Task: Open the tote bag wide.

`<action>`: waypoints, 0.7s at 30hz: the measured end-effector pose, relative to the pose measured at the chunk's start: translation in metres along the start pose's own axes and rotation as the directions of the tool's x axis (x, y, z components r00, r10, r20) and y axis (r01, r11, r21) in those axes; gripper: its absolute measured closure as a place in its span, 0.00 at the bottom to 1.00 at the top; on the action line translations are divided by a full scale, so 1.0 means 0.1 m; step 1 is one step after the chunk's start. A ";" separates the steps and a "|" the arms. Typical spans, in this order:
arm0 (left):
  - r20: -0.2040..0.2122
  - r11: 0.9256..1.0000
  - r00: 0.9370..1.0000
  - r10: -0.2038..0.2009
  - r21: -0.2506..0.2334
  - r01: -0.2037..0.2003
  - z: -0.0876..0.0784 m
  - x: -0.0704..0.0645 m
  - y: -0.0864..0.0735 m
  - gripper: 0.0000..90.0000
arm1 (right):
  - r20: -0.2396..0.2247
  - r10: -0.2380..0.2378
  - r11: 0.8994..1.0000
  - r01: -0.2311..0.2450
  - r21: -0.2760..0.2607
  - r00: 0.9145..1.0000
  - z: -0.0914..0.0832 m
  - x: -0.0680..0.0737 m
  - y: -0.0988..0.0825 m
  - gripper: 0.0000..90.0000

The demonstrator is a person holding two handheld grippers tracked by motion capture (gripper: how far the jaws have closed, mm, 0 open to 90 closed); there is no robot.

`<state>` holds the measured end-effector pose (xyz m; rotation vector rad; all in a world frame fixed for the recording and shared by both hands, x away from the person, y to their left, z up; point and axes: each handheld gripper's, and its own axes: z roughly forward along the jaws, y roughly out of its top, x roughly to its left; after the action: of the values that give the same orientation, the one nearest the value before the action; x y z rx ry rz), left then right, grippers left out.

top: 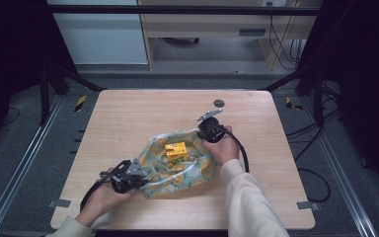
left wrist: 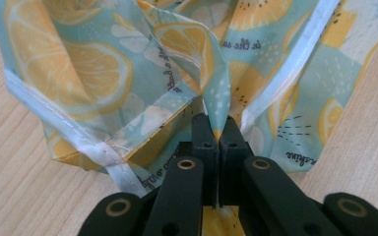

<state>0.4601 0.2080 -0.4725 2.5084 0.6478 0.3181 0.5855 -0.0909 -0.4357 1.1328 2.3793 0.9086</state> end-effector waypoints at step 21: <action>-0.037 1.000 0.999 0.026 0.009 -0.026 0.01 -0.09 -0.08 0.98 | 0.008 0.069 0.997 -0.069 -0.044 0.998 -0.22 -0.17 -0.22 0.55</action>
<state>0.4491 0.2092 -0.4784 2.5258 0.6331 0.3730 0.5717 -0.1239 -0.4334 1.2065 2.3142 0.9710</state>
